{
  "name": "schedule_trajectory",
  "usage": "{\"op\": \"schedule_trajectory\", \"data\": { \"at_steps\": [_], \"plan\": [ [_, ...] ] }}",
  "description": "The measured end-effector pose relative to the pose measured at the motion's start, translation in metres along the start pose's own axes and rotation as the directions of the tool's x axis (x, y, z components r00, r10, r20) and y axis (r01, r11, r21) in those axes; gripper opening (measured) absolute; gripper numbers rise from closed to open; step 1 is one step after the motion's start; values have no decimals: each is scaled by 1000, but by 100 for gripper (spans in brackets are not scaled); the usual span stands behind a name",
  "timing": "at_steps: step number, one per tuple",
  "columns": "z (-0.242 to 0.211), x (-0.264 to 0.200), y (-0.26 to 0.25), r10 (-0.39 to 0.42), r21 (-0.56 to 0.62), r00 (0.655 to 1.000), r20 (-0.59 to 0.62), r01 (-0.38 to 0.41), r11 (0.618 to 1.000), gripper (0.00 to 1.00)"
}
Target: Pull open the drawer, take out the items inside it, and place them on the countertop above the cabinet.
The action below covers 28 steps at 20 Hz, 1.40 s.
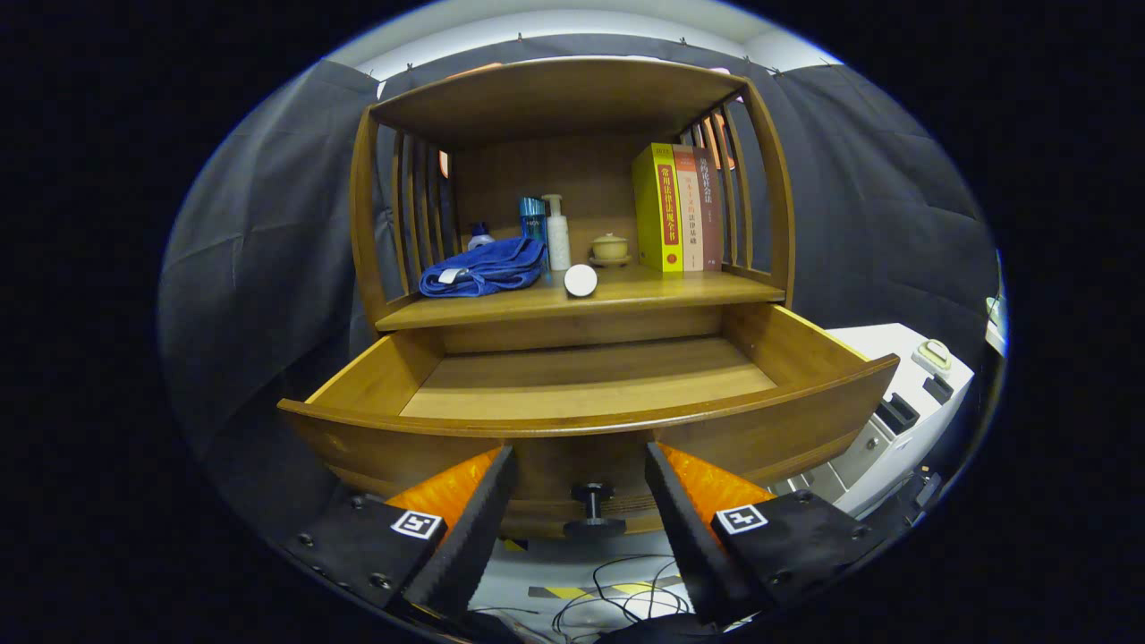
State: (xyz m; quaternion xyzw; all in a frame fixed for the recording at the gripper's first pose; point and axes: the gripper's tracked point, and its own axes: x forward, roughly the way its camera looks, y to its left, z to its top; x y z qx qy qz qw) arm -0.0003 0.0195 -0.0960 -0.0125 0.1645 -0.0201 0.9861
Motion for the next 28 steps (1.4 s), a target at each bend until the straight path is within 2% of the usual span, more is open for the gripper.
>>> {"op": "schedule_trajectory", "data": {
  "at_steps": [6,12,28],
  "plan": [
    [15,34,0,-2,-9,999,46,3,1000,96],
    [28,65,-2,-19,-74,996,91,25,997,96],
    [59,156,-1,-12,-48,983,182,21,999,96]
  ]
}}
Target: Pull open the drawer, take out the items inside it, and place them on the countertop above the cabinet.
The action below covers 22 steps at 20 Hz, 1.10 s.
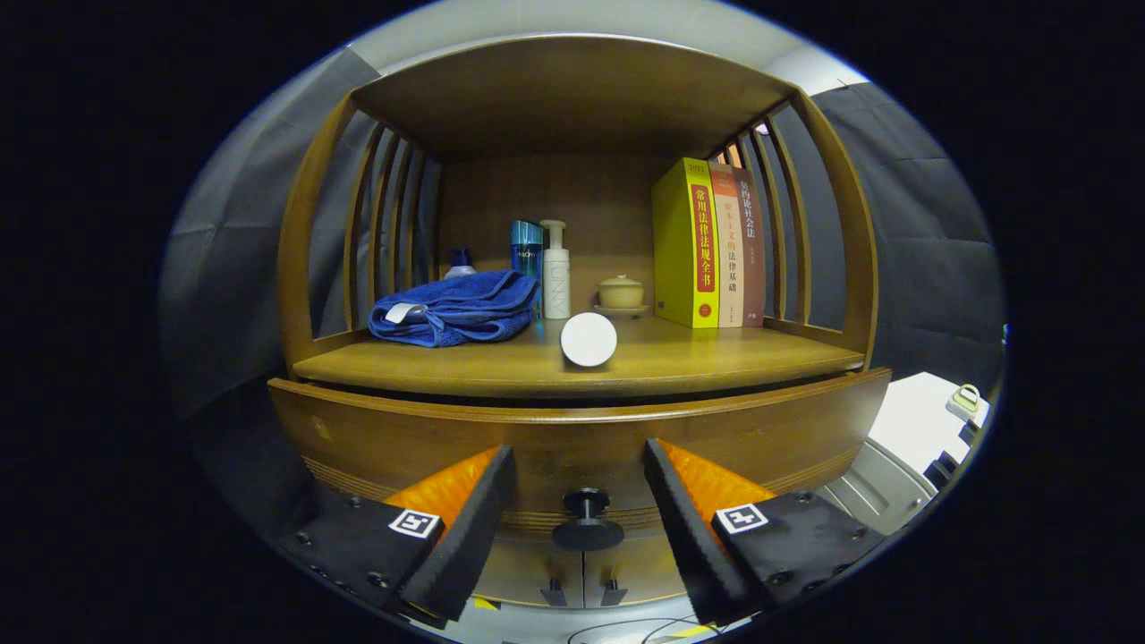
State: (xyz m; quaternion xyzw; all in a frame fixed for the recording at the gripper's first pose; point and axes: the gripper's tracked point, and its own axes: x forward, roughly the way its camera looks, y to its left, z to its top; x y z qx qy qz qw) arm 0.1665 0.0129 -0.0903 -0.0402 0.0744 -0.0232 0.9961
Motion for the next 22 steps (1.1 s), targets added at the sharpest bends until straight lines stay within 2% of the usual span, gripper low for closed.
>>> {"op": "schedule_trajectory", "data": {
  "at_steps": [4,10,15,22],
  "plan": [
    [2,13,0,0,-3,1000,8,0,1000,96],
    [3,8,-2,10,7,1000,5,-10,1000,96],
    [39,-30,-11,-5,1,997,72,5,1000,96],
    [87,-92,-11,18,-3,990,139,-18,1000,96]
  ]
}}
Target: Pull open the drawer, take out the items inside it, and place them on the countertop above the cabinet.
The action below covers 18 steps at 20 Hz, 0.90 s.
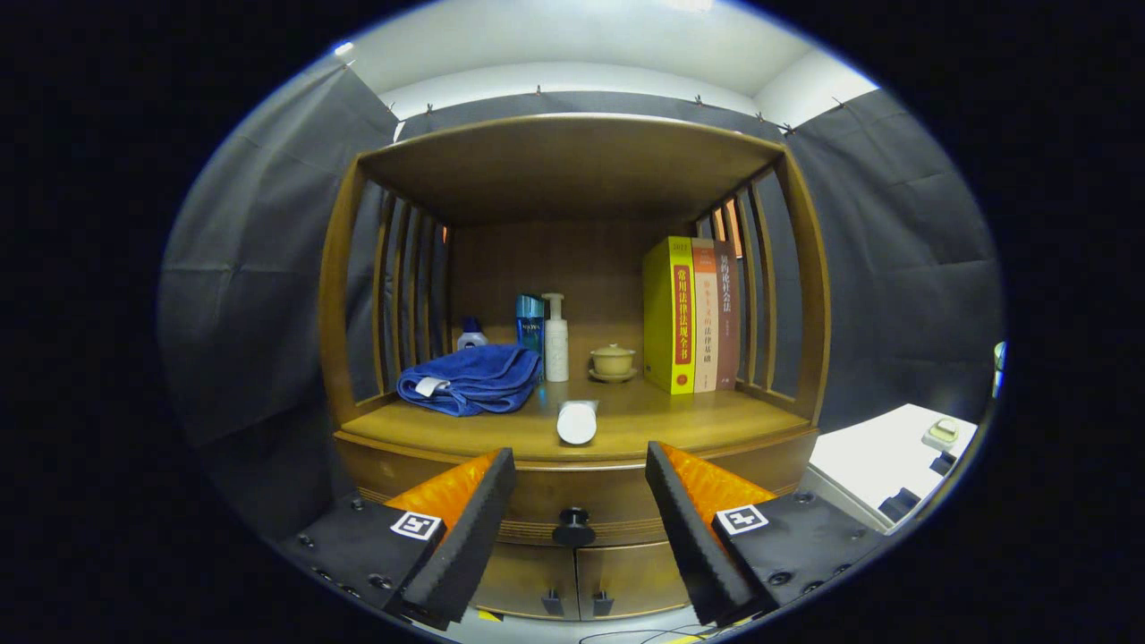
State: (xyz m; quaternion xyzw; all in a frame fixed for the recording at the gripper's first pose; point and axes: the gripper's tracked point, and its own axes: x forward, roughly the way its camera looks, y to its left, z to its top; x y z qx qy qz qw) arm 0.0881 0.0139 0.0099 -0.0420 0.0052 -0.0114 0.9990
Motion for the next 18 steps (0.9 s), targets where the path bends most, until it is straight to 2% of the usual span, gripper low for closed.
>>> {"op": "schedule_trajectory", "data": {
  "at_steps": [8,18],
  "plan": [
    [29,-58,-5,-25,-14,998,57,26,1000,96],
    [42,-79,-11,-37,-18,995,87,39,999,96]
  ]
}}
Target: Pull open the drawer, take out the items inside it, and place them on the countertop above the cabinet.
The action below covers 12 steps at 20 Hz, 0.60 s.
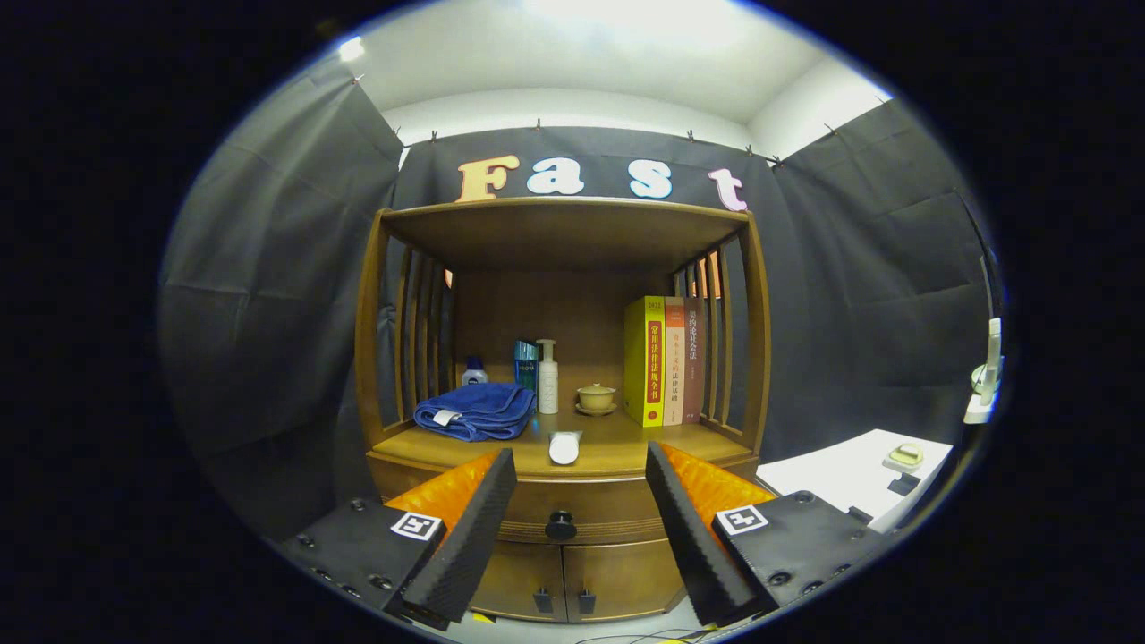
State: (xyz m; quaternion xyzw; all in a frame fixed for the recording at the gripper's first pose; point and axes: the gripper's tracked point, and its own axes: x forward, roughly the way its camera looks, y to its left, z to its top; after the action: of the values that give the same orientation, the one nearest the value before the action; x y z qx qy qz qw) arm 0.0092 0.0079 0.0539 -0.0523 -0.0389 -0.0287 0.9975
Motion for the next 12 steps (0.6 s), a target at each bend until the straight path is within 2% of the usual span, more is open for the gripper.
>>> {"op": "schedule_trajectory", "data": {
  "at_steps": [12],
  "plan": [
    [-7,6,-5,-5,12,1000,-15,5,1000,96]
  ]
}}
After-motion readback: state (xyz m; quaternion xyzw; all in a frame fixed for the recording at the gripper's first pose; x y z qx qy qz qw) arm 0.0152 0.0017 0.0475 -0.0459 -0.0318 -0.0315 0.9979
